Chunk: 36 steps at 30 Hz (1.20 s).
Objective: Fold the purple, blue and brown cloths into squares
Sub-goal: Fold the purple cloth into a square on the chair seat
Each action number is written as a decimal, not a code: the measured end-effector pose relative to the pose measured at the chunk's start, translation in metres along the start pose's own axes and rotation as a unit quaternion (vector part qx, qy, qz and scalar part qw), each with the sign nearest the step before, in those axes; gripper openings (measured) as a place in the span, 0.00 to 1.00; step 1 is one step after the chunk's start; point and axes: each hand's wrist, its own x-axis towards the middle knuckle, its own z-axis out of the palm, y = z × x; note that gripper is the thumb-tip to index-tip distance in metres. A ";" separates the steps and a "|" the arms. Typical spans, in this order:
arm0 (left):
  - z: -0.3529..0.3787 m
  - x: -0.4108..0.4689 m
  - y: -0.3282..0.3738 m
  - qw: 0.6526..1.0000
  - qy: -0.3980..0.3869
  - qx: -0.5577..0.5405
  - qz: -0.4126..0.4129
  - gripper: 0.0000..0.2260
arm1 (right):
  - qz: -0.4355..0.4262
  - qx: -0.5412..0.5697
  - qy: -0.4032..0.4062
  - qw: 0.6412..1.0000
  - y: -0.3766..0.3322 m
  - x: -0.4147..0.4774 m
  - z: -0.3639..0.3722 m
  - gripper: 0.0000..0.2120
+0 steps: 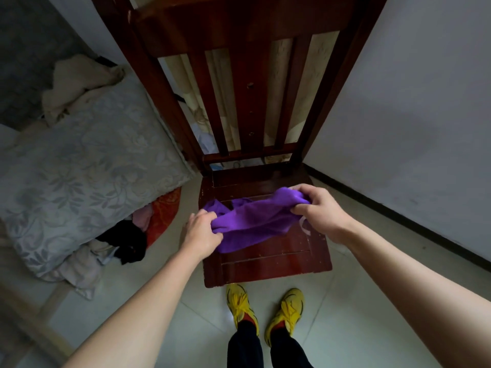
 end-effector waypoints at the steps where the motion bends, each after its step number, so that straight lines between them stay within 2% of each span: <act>1: 0.000 0.001 0.000 1.000 -0.005 -0.002 -0.014 0.10 | -0.002 -0.001 -0.001 1.000 -0.001 -0.001 0.001 0.18; 4: -0.001 0.003 -0.003 0.995 0.008 -0.057 -0.079 0.13 | -0.007 0.006 0.075 0.997 0.002 0.001 0.001 0.22; 7: -0.002 0.002 -0.008 0.979 0.000 -0.129 -0.159 0.09 | 0.036 0.049 0.170 0.984 0.008 0.003 -0.002 0.16; 9: 0.002 0.003 -0.005 0.985 -0.020 -0.110 -0.131 0.07 | 0.026 0.053 0.147 0.987 0.011 0.003 -0.004 0.09; 10: 0.004 0.004 0.000 0.988 -0.026 -0.113 -0.106 0.06 | 0.007 0.053 0.111 0.992 0.011 0.002 -0.003 0.10; 12: 0.006 0.004 0.016 0.980 -0.059 -0.179 -0.063 0.08 | -0.027 0.057 0.044 0.997 0.011 -0.001 -0.001 0.21; 13: 0.005 0.004 0.024 0.964 -0.088 -0.243 -0.061 0.10 | -0.037 0.064 0.025 0.997 0.011 -0.002 0.001 0.25; 16: -0.005 0.002 0.038 0.917 -0.127 -0.369 -0.086 0.08 | -0.031 0.106 0.036 0.993 0.010 -0.004 0.001 0.32; 17: -0.010 0.002 0.040 0.910 -0.120 -0.387 -0.090 0.07 | -0.015 0.120 0.061 0.991 0.008 -0.004 -0.001 0.30; 18: -0.016 0.002 0.041 0.903 -0.102 -0.407 -0.093 0.07 | 0.002 0.128 0.083 0.988 0.007 -0.005 -0.004 0.25; 21: -0.033 0.000 0.042 0.857 -0.064 -0.498 -0.115 0.12 | 0.038 0.154 0.077 0.984 0.002 -0.010 -0.015 0.03; 23: -0.043 -0.004 0.048 0.834 -0.045 -0.536 -0.122 0.12 | 0.032 0.155 0.058 0.986 0.002 -0.014 -0.016 0.06; 26: -0.058 -0.010 0.067 0.852 -0.045 -0.511 -0.104 0.10 | -0.029 0.074 0.058 0.995 -0.003 -0.020 -0.009 0.16; 28: -0.076 -0.020 0.085 0.865 -0.101 -0.486 -0.074 0.02 | -0.055 0.044 0.029 0.997 -0.018 -0.027 -0.003 0.19; 30: -0.093 -0.027 0.092 0.862 -0.198 -0.467 -0.020 0.12 | -0.070 0.029 -0.052 0.996 -0.039 -0.035 -0.007 0.17; 31: -0.098 -0.029 0.092 0.867 -0.230 -0.442 0.012 0.12 | -0.074 0.011 -0.104 0.992 -0.049 -0.039 -0.011 0.14; 32: -0.103 -0.031 0.091 0.879 -0.240 -0.411 0.034 0.10 | -0.075 -0.038 -0.145 0.986 -0.056 -0.042 -0.016 0.16; 34: -0.110 -0.031 0.086 0.904 -0.203 -0.372 0.055 0.04 | -0.062 -0.251 -0.162 0.952 -0.056 -0.043 -0.019 0.22; 36: -0.117 -0.029 0.078 0.900 -0.170 -0.397 0.060 0.04 | -0.031 -0.468 -0.118 0.875 -0.043 -0.038 -0.011 0.18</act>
